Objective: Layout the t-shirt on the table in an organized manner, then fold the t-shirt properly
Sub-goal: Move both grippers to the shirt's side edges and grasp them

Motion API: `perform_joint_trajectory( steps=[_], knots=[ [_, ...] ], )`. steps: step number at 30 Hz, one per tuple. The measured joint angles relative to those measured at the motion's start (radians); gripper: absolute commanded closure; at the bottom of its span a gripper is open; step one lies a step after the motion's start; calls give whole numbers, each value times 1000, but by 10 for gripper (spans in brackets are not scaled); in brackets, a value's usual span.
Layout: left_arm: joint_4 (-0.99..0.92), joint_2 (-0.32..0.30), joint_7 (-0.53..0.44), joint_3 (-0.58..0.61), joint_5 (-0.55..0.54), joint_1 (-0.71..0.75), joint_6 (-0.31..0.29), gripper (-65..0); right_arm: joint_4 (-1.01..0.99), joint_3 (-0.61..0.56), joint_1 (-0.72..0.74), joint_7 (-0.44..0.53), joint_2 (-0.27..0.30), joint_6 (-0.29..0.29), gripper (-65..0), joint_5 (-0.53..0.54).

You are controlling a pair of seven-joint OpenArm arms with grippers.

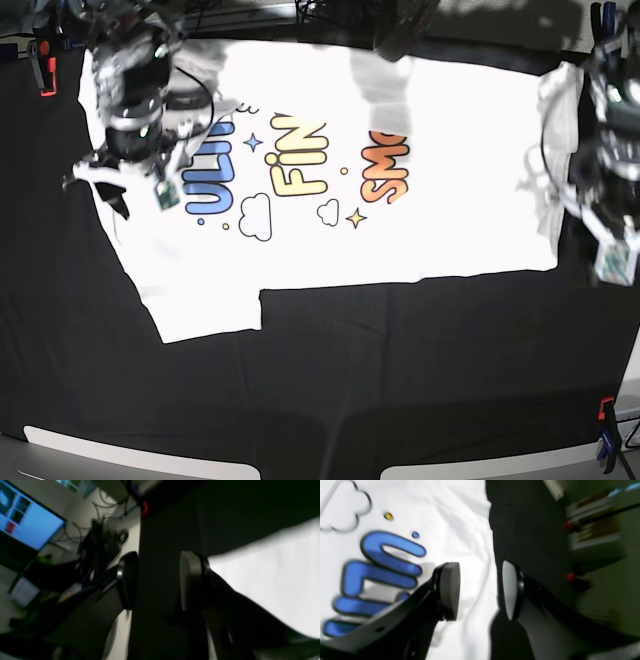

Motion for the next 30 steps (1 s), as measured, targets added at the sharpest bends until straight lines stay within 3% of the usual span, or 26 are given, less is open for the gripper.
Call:
perform_joint_trajectory(
  steps=[3, 7, 13, 16, 19, 23, 27, 30],
  knots=[
    [-95, 39, -3, -20, -117, -89, -74, -252, 0, 108, 14, 29, -33, 91, -269, 154],
    [-294, 63, -2, -19, -269, -196, -196, -252, 0, 212, 18, 51, -33, 208, -269, 314],
    [-581, 63, -2, -20, -494, -335, -320, -252, -8, 328, 16, 55, -35, 404, -269, 544],
    [-703, 68, 51, -21, -648, -413, -373, -252, -19, 381, 16, 35, -36, 463, -269, 656],
    [-842, 101, 58, -43, -715, -472, -384, -252, -27, 445, 16, 28, -69, 512, -269, 731],
    [-1023, 138, 72, -99, -870, -521, -521, -252, -34, 532, 16, 22, -130, 594, -269, 864],
    [-1150, 153, 68, -108, -910, -582, -592, -252, -45, 613, 22, -25, -161, 644, -269, 955],
    [-1231, 153, 32, -109, -824, -612, -603, -252, -61, 652, 21, -57, -166, 667, -269, 1017]
  ],
)
